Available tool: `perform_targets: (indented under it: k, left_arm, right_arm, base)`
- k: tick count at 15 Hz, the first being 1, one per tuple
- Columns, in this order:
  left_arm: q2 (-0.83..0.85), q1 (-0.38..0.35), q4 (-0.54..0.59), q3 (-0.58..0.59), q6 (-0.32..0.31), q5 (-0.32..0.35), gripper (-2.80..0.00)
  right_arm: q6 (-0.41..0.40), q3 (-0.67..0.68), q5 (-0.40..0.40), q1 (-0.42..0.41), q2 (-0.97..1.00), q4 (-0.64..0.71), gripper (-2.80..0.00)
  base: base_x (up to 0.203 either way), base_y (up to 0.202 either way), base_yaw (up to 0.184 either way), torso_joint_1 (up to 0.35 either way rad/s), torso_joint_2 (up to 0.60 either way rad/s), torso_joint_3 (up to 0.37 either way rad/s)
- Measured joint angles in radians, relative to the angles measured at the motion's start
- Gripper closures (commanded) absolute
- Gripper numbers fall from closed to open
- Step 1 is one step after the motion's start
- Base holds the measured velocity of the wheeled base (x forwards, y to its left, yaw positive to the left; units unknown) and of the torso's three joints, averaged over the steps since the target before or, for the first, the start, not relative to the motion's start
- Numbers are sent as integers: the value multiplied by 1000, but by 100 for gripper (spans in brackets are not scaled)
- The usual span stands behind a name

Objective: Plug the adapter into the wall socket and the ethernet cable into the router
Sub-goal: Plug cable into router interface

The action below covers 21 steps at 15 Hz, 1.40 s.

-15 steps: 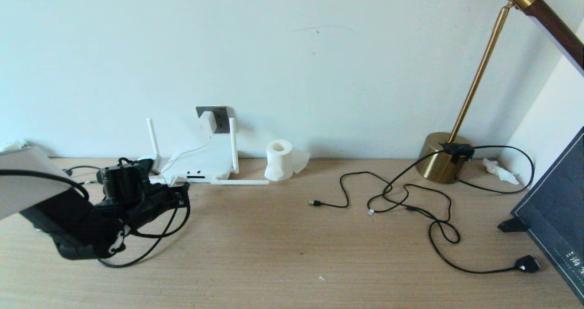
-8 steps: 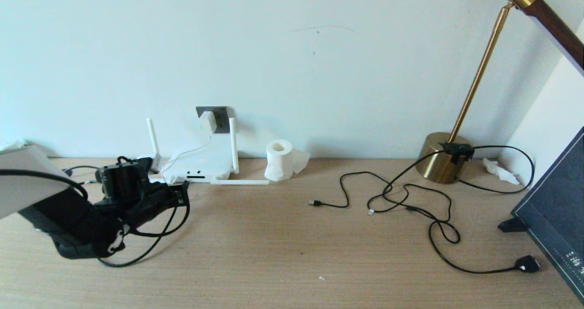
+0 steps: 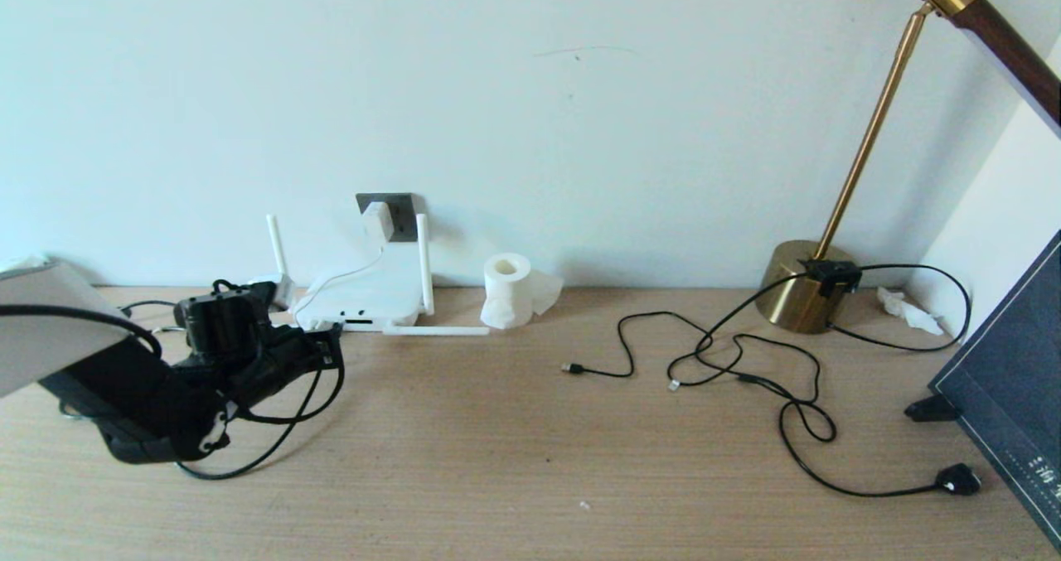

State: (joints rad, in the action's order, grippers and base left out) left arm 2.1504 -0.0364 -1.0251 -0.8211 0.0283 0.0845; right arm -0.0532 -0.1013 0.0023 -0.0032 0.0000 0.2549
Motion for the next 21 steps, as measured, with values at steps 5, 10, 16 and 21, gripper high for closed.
perform_targets:
  k: [5, 10, 16, 21]
  left_arm:
    - [2, 0, 0, 0, 0, 0, 0]
    - [9, 0, -1, 2, 0, 0, 0]
    - [16, 0, -1, -2, 0, 0, 0]
    - [18, -1, 0, -11, 0, -1, 0]
  right_arm:
    - [0, 0, 0, 0, 0, 0, 0]
    - [0, 0, 0, 0, 0, 1, 0]
    - [0, 0, 0, 0, 0, 0, 0]
    - [0, 0, 0, 0, 0, 0, 0]
  base:
    - [0, 0, 0, 0, 0, 0]
    - [0, 0, 0, 0, 0, 0]
    - [0, 0, 0, 0, 0, 0]
    - [0, 0, 0, 0, 0, 0]
